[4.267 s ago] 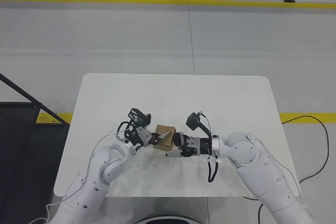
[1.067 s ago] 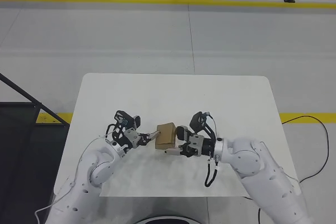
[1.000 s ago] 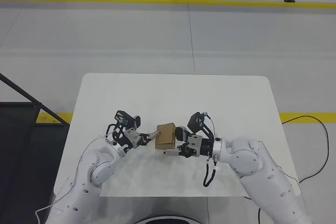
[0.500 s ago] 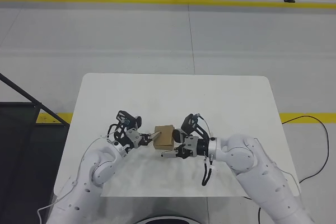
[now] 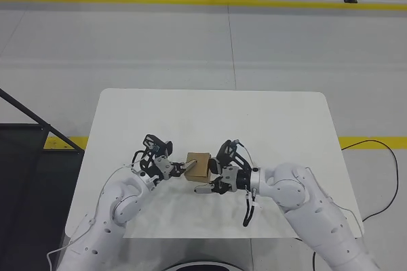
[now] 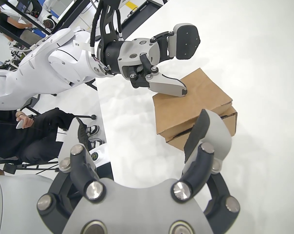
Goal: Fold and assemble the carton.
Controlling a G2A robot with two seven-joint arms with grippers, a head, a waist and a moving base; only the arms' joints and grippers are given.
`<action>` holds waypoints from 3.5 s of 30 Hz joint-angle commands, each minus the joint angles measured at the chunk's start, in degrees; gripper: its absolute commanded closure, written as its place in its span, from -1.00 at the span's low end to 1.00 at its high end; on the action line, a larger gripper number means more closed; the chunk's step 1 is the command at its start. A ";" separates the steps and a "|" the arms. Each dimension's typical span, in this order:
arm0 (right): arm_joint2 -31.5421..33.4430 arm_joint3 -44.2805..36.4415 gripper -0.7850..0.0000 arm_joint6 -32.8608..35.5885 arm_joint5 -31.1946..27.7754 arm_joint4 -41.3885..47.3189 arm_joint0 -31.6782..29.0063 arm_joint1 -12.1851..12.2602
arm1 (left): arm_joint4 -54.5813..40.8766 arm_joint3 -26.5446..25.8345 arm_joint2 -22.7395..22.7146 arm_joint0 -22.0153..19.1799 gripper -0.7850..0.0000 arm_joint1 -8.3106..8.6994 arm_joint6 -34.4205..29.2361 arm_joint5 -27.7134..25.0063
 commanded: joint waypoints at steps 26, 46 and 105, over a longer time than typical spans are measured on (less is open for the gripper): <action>-1.84 -0.46 -1.00 0.84 4.76 -3.31 0.63 -0.50 | 0.65 -0.13 0.86 -0.43 -1.00 -0.09 -0.11 0.02; -2.55 -1.41 -1.00 1.49 3.65 -5.56 0.60 -0.57 | 2.29 0.42 2.25 -1.95 -1.00 -0.13 -1.16 -1.94; 2.48 -1.57 -1.00 -8.23 4.05 -1.67 -2.54 -0.23 | 7.67 -0.46 3.94 -2.12 -1.00 0.21 -0.70 -3.55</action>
